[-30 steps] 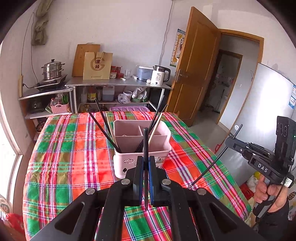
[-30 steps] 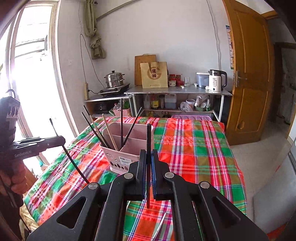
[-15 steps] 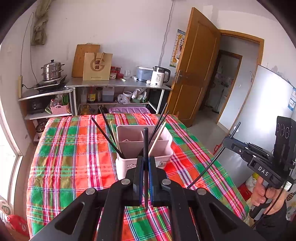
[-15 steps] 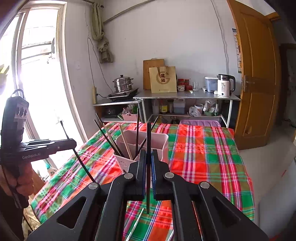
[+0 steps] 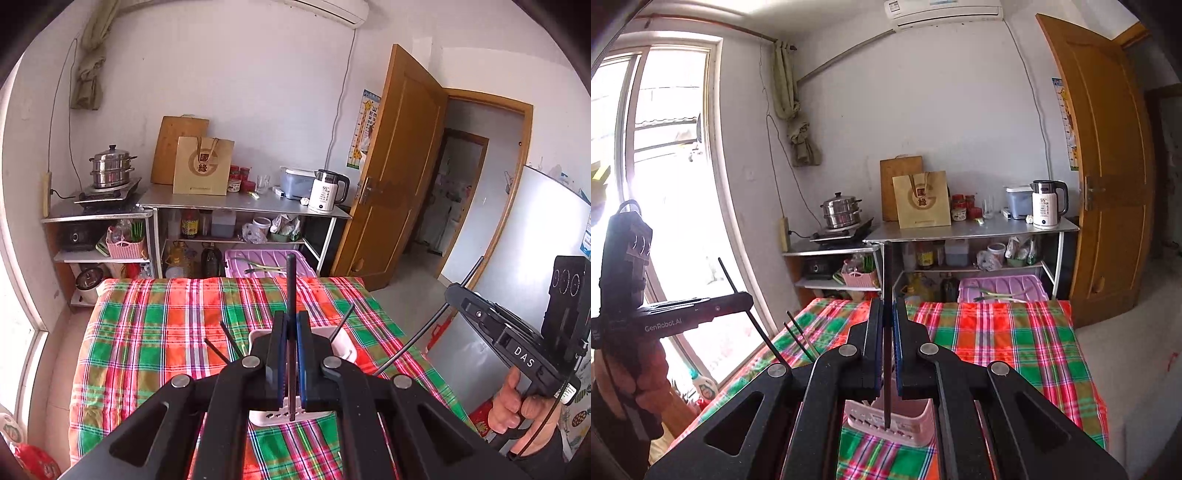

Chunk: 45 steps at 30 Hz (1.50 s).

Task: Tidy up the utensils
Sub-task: 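Lower the chopsticks into the basket compartments and open both tools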

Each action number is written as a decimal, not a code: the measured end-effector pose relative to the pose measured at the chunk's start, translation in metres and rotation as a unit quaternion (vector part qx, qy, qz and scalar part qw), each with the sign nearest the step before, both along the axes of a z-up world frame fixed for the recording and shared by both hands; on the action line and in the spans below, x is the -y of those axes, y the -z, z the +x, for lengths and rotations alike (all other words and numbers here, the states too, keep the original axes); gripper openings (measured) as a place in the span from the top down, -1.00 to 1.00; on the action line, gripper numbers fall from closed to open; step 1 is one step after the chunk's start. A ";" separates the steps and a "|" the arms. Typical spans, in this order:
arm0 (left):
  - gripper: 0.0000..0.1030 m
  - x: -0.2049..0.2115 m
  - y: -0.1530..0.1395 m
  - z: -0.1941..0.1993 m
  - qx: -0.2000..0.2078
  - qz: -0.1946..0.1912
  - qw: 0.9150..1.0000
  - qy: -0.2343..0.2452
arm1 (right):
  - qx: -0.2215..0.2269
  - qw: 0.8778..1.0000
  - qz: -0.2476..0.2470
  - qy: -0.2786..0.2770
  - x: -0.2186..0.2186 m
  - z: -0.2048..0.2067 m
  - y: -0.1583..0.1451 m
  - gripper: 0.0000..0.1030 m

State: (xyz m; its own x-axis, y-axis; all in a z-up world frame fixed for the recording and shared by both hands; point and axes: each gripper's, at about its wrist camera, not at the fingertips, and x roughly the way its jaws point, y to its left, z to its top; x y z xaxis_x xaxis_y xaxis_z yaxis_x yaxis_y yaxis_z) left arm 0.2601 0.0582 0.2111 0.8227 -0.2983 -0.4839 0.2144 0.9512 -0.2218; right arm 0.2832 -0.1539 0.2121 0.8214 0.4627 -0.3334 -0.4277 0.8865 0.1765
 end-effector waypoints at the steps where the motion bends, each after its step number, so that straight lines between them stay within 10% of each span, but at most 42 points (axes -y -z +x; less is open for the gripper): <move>1: 0.92 -0.001 -0.001 0.004 0.002 -0.002 1.000 0.000 | 0.001 1.000 0.005 -0.001 -0.001 0.004 -0.001 0.91; 45: 0.89 -0.004 0.098 0.063 -0.066 -0.004 0.998 0.019 | -0.094 0.994 -0.011 -0.055 -0.052 0.041 0.087 0.86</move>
State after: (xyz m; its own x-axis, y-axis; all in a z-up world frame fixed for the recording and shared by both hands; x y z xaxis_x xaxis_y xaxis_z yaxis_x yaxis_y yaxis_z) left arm 0.3230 0.0618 0.1129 0.7395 -0.3324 -0.5854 0.2190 0.9411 -0.2578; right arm 0.3246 -0.1020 0.1252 0.6886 0.5373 -0.4869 -0.4835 0.8407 0.2439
